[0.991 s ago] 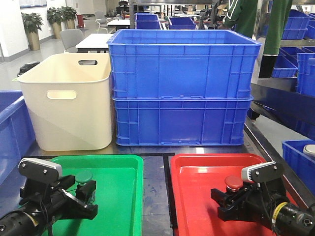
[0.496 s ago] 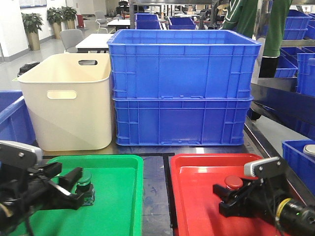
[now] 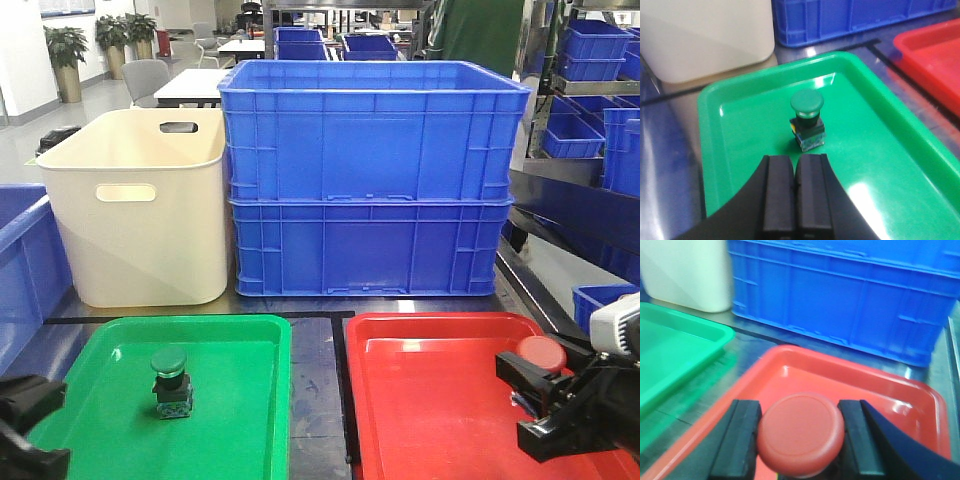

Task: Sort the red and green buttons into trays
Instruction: 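Lower the red button into the red tray and open right gripper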

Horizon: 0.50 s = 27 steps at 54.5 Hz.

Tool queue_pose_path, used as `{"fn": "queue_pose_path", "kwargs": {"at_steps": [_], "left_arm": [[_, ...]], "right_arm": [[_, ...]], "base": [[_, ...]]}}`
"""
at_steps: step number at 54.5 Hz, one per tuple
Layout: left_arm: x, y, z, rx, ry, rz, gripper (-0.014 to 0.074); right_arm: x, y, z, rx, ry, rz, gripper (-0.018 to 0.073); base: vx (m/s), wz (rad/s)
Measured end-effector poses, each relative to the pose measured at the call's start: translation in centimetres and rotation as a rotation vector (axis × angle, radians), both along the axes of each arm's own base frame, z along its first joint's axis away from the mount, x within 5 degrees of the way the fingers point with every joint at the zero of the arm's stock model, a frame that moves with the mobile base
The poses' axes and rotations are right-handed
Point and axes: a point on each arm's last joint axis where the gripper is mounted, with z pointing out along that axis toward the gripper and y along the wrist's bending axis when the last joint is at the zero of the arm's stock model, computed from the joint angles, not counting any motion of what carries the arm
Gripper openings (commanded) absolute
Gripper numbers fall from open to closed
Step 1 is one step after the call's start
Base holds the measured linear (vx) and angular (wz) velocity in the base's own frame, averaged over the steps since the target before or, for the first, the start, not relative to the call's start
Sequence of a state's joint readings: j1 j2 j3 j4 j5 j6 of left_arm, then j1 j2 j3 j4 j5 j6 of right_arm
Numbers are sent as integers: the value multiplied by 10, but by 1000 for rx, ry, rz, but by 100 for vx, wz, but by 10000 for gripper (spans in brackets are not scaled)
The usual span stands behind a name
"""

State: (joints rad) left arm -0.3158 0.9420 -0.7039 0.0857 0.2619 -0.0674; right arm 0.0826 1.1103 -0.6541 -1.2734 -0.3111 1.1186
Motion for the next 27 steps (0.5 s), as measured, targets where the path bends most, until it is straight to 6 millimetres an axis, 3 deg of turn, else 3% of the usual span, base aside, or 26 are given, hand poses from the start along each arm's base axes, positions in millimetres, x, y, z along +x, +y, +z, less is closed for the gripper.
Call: {"fn": "queue_pose_path", "kwargs": {"at_steps": [7, 16, 27], "left_arm": [[-7, 2, 8, -11, -43, -2, -7], [-7, 2, 8, -12, -43, -2, -7], [-7, 2, 8, -11, -43, -2, -7]], "right_arm": [[13, 2, -17, 28, 71, 2, -8], [46, 7, -50, -29, 141, 39, 27], [75, 15, -64, -29, 62, 116, 214]], "base": [[0, 0], [0, 0], [0, 0]]}}
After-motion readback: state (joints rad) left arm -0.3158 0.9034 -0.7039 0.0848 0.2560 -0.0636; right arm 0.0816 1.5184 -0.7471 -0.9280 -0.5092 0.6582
